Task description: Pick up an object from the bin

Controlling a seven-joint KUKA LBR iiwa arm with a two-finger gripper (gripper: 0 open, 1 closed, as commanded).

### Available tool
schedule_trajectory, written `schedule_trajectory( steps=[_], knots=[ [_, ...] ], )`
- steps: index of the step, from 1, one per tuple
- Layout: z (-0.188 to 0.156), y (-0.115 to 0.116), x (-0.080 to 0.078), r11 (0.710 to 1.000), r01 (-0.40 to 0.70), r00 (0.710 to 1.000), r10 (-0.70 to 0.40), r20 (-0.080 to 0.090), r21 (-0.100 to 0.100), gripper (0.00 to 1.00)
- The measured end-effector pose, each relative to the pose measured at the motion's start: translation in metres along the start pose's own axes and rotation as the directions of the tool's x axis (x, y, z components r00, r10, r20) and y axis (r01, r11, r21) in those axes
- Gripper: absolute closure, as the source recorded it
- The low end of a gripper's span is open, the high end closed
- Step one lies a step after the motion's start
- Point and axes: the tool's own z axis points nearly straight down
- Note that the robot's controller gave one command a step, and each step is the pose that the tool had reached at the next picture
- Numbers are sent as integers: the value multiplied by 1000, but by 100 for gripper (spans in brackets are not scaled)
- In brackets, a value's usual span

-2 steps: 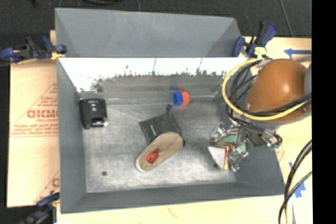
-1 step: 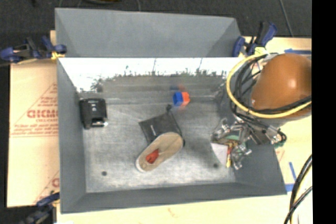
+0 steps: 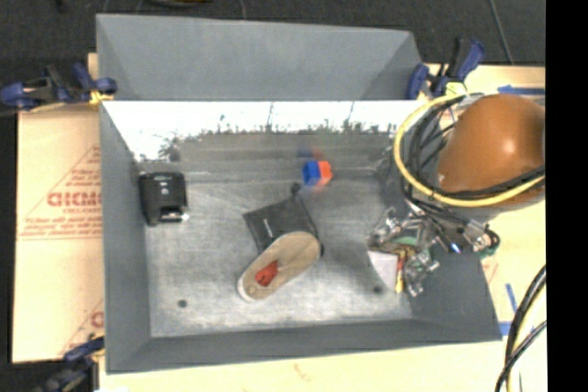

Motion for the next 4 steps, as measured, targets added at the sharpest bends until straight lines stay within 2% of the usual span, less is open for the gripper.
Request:
schedule_trajectory(
  steps=[1,2,3,4],
  knots=[
    [-2,1,0,1000,4,1000,-4,-4,-3,100],
    [-31,-3,-18,1000,24,1000,-24,-1,0,100],
    [-35,-1,-3,999,36,999,-36,0,-1,100],
    [-91,-12,-27,995,98,995,-98,-3,-3,100]
  ],
)
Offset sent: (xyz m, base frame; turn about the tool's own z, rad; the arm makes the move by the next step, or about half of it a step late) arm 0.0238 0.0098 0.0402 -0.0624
